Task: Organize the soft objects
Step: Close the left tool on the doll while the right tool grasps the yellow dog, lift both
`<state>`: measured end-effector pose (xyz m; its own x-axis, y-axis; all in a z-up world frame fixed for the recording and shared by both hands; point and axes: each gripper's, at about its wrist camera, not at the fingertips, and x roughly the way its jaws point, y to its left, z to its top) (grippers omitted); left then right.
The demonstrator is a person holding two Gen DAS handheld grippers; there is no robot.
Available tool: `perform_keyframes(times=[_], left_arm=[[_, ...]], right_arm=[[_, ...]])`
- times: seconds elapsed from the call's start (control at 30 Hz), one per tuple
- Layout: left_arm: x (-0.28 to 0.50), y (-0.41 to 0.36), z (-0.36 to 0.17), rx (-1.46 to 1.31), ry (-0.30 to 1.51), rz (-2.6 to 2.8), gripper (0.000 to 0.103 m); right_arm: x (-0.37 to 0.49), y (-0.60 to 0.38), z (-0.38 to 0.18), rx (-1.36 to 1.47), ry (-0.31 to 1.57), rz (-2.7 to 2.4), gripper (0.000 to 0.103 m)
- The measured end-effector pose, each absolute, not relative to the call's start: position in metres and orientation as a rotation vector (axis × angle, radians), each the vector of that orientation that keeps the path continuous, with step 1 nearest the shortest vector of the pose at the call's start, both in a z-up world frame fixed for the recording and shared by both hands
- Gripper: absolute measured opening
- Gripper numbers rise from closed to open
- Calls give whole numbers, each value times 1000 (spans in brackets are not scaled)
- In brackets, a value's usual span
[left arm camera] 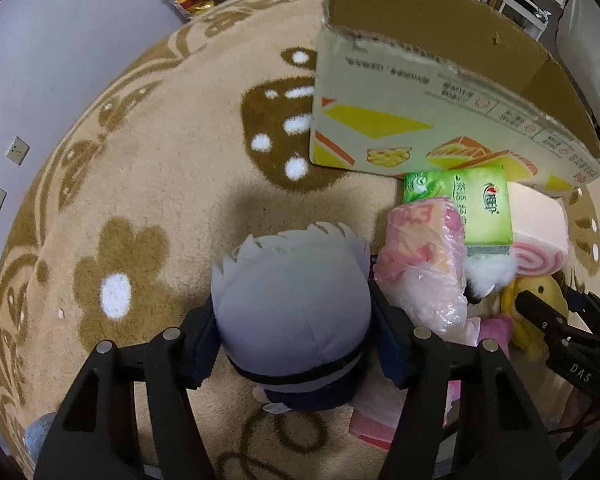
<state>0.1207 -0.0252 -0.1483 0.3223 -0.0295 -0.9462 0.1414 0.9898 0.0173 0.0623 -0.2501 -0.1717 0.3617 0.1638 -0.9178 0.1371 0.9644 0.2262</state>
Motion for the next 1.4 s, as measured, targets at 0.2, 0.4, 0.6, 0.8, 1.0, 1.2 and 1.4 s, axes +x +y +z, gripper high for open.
perform_keyframes(times=[0.2, 0.4, 0.6, 0.8, 1.0, 1.2, 1.4], left_arm=[[113, -22, -130, 91, 1182, -105, 64], [102, -21, -110, 96, 1116, -106, 64], [93, -15, -93, 92, 1046, -100, 64], [81, -10, -68, 81, 935, -96, 64], [67, -2, -46, 61, 827, -82, 64], [58, 0, -31, 61, 779, -89, 64], [47, -3, -12, 68, 713, -98, 64]], right_arm=[[54, -248, -164, 296, 1194, 13, 56], [51, -251, -151, 278, 1167, -33, 54], [50, -252, -134, 292, 1089, -105, 54], [42, -244, -101, 253, 969, -122, 54], [17, -253, -61, 200, 833, -111, 54], [16, -252, -45, 167, 723, -89, 54], [8, -245, -28, 144, 638, -71, 54]])
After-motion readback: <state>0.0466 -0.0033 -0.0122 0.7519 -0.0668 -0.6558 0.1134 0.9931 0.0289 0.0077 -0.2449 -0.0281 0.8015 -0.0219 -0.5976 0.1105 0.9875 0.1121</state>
